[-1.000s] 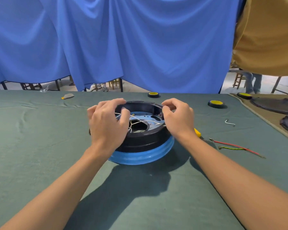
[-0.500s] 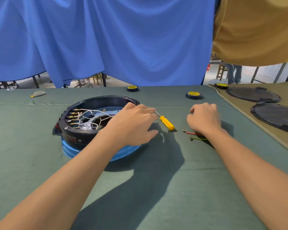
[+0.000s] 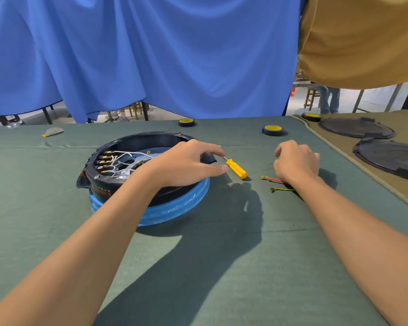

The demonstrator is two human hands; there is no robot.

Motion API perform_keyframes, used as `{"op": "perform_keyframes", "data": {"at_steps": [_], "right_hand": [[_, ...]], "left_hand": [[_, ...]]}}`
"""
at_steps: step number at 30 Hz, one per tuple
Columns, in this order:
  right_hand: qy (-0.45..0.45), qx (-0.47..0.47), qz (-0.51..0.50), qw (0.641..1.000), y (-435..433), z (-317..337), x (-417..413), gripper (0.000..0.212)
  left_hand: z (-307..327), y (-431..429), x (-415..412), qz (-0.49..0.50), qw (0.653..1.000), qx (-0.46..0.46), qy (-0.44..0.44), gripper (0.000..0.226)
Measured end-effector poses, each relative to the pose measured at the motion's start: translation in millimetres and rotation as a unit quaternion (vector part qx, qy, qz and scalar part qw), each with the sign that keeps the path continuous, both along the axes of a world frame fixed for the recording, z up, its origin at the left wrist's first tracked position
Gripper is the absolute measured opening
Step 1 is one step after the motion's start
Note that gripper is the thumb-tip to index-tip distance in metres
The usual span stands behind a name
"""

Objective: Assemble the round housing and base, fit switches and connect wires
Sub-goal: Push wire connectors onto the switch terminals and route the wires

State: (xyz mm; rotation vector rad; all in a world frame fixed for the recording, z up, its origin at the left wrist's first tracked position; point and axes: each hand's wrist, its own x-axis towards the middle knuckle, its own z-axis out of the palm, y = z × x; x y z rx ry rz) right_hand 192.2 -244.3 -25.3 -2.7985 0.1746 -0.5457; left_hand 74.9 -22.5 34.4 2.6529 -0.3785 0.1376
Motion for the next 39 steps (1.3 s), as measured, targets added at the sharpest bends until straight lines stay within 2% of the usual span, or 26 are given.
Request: {"op": "perform_keyframes", "data": {"at_steps": [3, 4, 6, 8, 11, 14, 16, 22, 26, 28, 30, 31, 33, 36, 39], "right_hand": [[0.0, 0.021, 0.021, 1.0, -1, 1, -1, 0.024], [-0.009, 0.049, 0.048, 0.998, -1, 3, -2, 0.023], [-0.031, 0.165, 0.142, 0.975, 2, 10, -6, 0.018], [-0.007, 0.333, 0.243, 0.911, 12, 24, -16, 0.014], [0.117, 0.526, 0.333, 0.774, 25, 42, -32, 0.015], [0.23, 0.605, 0.39, 0.655, 30, 48, -40, 0.022], [0.278, 0.633, 0.415, 0.591, 33, 46, -45, 0.029], [0.306, 0.69, 0.457, 0.471, 41, 41, -51, 0.044], [0.298, 0.719, 0.458, 0.43, 44, 43, -53, 0.044], [0.293, 0.725, 0.452, 0.43, 45, 43, -54, 0.044], [0.282, 0.717, 0.446, 0.456, 45, 46, -55, 0.04], [0.272, 0.705, 0.441, 0.485, 45, 49, -55, 0.035], [0.228, 0.672, 0.414, 0.57, 47, 54, -55, 0.02], [0.114, 0.61, 0.38, 0.686, 53, 63, -55, 0.015], [-0.018, 0.452, 0.419, 0.787, 59, 72, -61, 0.012]], "left_hand": [[0, 1, -2, 0.008, 0.999, -0.048, -0.012, 0.039], [0, 2, -3, 0.011, 0.998, -0.061, -0.017, 0.037], [0, 2, -5, 0.017, 0.996, -0.087, -0.03, 0.033], [-1, 3, -6, 0.025, 0.993, -0.103, -0.051, 0.03], [-1, 4, -6, 0.039, 0.991, -0.101, -0.082, 0.029], [-1, 4, -4, 0.046, 0.988, -0.108, -0.099, 0.031], [-1, 4, -5, 0.048, 0.986, -0.114, -0.109, 0.032], [-2, 7, -3, 0.051, 0.981, -0.15, -0.115, 0.017], [-2, 7, -2, 0.052, 0.978, -0.177, -0.099, 0.012], [-1, 7, -2, 0.056, 0.975, -0.196, -0.09, 0.009], [0, 7, -3, 0.064, 0.966, -0.235, -0.082, 0.005], [1, 8, -4, 0.07, 0.96, -0.26, -0.079, 0.005], [2, 9, -6, 0.09, 0.947, -0.299, -0.08, 0.006], [2, 9, -5, 0.122, 0.938, -0.314, -0.086, 0.006], [3, 7, -4, 0.132, 0.939, -0.306, -0.09, 0.004]]}}
